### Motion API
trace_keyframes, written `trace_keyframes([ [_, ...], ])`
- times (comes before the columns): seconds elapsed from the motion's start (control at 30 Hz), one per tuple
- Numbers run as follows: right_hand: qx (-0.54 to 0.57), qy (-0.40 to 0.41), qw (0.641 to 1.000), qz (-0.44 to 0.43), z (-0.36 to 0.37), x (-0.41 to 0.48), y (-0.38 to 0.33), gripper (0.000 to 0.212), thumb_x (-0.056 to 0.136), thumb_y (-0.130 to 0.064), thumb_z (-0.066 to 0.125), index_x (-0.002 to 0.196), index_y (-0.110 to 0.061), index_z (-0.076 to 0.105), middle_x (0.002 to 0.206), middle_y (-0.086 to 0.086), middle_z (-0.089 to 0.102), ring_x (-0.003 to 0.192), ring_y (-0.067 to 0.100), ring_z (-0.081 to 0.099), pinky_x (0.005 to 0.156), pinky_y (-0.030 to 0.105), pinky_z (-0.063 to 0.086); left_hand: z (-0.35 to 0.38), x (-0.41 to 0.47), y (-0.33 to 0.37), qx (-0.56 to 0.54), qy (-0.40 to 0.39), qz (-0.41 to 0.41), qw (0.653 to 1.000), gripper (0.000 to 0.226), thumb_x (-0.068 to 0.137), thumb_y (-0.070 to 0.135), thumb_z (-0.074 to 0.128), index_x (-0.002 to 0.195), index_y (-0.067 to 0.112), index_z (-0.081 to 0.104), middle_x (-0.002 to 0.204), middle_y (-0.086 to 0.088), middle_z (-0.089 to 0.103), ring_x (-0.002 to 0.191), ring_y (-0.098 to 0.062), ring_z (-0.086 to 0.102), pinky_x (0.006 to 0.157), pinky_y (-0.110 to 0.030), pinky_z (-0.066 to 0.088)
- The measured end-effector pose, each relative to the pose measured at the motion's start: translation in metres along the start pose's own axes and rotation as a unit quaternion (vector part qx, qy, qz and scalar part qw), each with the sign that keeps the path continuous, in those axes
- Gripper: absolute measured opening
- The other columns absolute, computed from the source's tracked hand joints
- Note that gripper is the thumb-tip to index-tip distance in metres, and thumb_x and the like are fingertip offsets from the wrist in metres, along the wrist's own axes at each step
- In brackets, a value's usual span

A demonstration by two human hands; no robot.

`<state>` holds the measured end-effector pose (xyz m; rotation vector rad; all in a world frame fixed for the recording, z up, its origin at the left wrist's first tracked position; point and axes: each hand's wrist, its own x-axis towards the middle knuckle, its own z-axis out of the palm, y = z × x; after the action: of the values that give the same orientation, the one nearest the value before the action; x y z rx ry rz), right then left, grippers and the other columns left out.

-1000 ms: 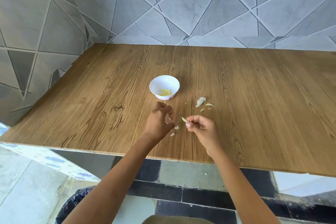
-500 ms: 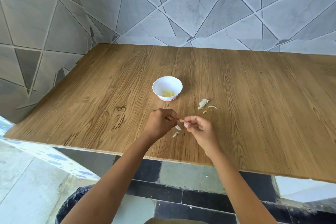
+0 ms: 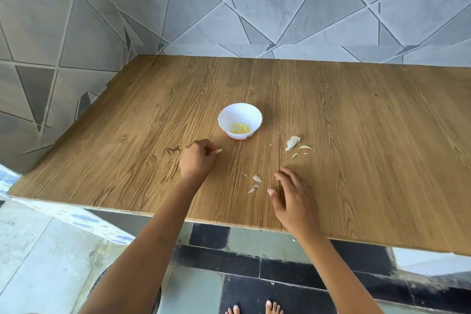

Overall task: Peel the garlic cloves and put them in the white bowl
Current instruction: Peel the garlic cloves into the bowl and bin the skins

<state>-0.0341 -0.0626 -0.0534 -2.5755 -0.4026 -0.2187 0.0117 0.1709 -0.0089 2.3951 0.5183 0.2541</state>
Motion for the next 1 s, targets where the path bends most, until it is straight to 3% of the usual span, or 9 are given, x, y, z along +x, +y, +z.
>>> trace_keyframes([
  [0.2,-0.008,-0.001,1.000,0.001,-0.003,-0.001,-0.001,0.055,0.091,-0.044,0.035,0.120,-0.005,0.061,0.131,0.011,0.056,0.121,0.029,0.054,0.098,0.048,0.047,-0.008,-0.014,0.001,-0.057,0.025,0.058,0.996,0.011,0.082,0.008,0.067,0.092,0.013,0.071,0.090,0.003,0.070,0.070,-0.016,0.062,0.070,-0.027,0.049],
  [0.27,-0.009,-0.001,1.000,0.001,0.000,0.000,-0.003,0.055,0.091,-0.044,0.035,0.119,-0.004,0.061,0.130,0.011,0.057,0.120,0.029,0.054,0.097,0.048,0.047,-0.011,-0.017,0.004,-0.047,0.003,0.099,0.994,0.013,0.082,0.003,0.066,0.090,0.012,0.072,0.087,0.006,0.070,0.072,-0.014,0.063,0.073,-0.024,0.052],
  [0.33,0.002,0.003,1.000,0.006,-0.001,0.000,-0.003,0.056,0.091,-0.044,0.035,0.121,-0.004,0.060,0.131,0.011,0.056,0.121,0.029,0.053,0.098,0.047,0.047,-0.011,-0.027,0.013,-0.016,-0.045,0.156,0.987,0.020,0.082,-0.004,0.061,0.091,0.008,0.073,0.088,0.008,0.068,0.074,-0.009,0.061,0.073,-0.009,0.048],
  [0.37,0.005,0.005,1.000,0.010,-0.001,-0.001,-0.003,0.056,0.091,-0.044,0.037,0.122,-0.004,0.060,0.132,0.012,0.055,0.122,0.030,0.052,0.099,0.046,0.046,-0.008,-0.032,0.017,0.005,-0.074,0.187,0.980,0.024,0.082,-0.007,0.058,0.093,0.006,0.074,0.091,0.006,0.069,0.077,-0.008,0.061,0.075,-0.008,0.048],
  [0.5,0.022,0.010,1.000,0.018,0.002,-0.004,-0.001,0.045,0.091,-0.031,0.057,0.127,-0.004,0.055,0.136,0.013,0.051,0.127,0.031,0.047,0.103,0.046,0.040,0.013,-0.043,0.027,0.070,-0.141,0.237,0.958,0.030,0.083,-0.011,0.053,0.104,0.003,0.071,0.105,-0.009,0.069,0.092,-0.021,0.065,0.081,-0.024,0.050],
  [0.73,0.051,0.019,0.998,0.032,-0.002,-0.004,0.004,0.047,0.092,-0.033,0.055,0.129,-0.004,0.053,0.135,0.013,0.052,0.127,0.031,0.047,0.103,0.050,0.042,0.026,-0.060,0.041,0.112,-0.182,0.298,0.930,0.026,0.087,-0.001,0.058,0.109,0.006,0.069,0.107,-0.011,0.064,0.092,-0.024,0.063,0.082,-0.029,0.050],
  [0.8,0.065,0.018,0.997,0.032,-0.003,-0.004,0.002,0.055,0.092,-0.044,0.043,0.130,-0.005,0.053,0.135,0.012,0.053,0.127,0.029,0.048,0.102,0.050,0.042,0.022,-0.061,0.039,0.114,-0.197,0.312,0.923,0.031,0.086,-0.002,0.057,0.113,0.008,0.067,0.109,-0.008,0.063,0.093,-0.021,0.062,0.083,-0.026,0.049],
  [0.9,0.102,0.031,0.994,0.029,-0.006,-0.004,0.002,0.047,0.093,-0.036,0.050,0.130,-0.007,0.053,0.131,0.008,0.055,0.123,0.025,0.050,0.100,0.045,0.045,0.019,-0.062,0.039,0.122,-0.215,0.339,0.908,0.031,0.085,0.004,0.060,0.114,0.012,0.067,0.107,-0.003,0.063,0.089,-0.016,0.062,0.080,-0.021,0.047],
  [1.0,0.167,0.058,0.984,0.022,-0.010,-0.003,0.001,0.038,0.092,-0.020,0.059,0.128,-0.009,0.054,0.125,0.004,0.058,0.115,0.018,0.054,0.093,0.028,0.045,0.022,-0.064,0.040,0.122,-0.194,0.373,0.899,0.020,0.083,0.004,0.062,0.097,0.011,0.074,0.095,-0.006,0.068,0.078,-0.021,0.067,0.072,-0.034,0.056],
])
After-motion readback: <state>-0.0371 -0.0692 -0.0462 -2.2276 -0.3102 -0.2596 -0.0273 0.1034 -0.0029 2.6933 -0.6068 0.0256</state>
